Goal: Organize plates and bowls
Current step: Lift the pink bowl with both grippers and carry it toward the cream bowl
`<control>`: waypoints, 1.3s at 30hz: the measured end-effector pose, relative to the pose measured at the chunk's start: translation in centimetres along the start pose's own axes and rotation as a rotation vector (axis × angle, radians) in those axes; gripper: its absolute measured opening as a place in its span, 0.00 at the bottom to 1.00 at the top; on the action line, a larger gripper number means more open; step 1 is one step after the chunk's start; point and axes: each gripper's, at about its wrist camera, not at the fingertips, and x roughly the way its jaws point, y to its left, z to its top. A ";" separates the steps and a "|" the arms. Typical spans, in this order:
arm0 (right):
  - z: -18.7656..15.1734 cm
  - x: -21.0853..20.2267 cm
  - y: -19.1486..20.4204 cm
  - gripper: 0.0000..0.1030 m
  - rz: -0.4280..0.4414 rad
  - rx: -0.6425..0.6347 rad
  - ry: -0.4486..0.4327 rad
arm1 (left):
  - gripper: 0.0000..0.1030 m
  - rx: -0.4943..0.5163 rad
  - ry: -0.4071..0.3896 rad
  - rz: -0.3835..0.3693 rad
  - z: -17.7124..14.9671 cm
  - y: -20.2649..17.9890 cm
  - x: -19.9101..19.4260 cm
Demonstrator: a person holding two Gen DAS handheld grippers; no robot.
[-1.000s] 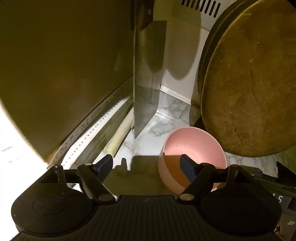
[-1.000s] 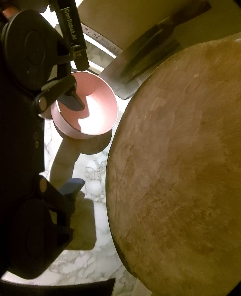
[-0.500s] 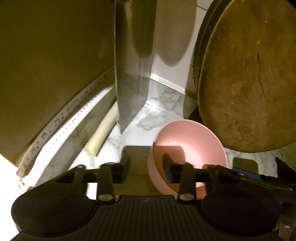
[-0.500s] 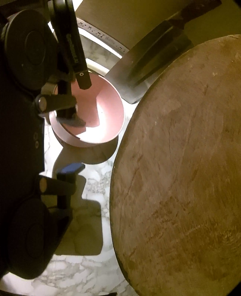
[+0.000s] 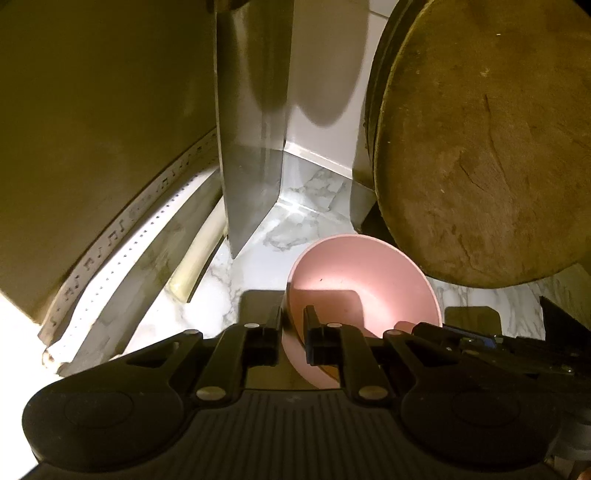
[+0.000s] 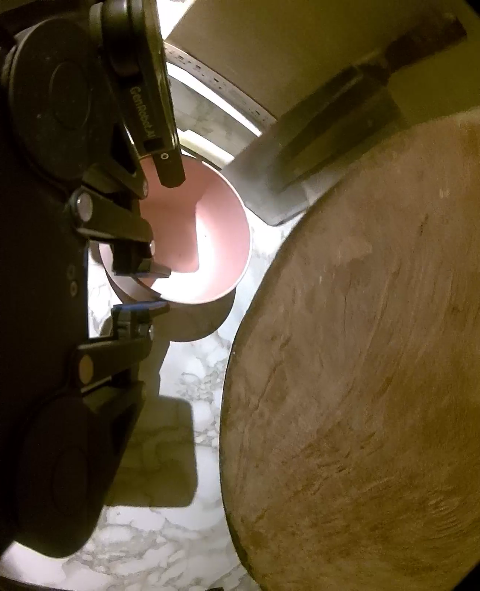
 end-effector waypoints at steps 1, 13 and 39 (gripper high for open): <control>-0.1 -0.4 0.3 0.11 -0.003 -0.012 -0.003 | 0.11 -0.001 0.003 0.000 -0.1 0.0 -0.3; -2.5 -6.4 1.4 0.11 0.045 -0.056 -0.035 | 0.11 0.046 -0.020 -0.022 -3.1 -0.7 -7.0; -11.4 -17.3 5.8 0.11 0.107 -0.073 -0.029 | 0.11 0.037 0.000 -0.021 -11.3 0.9 -18.9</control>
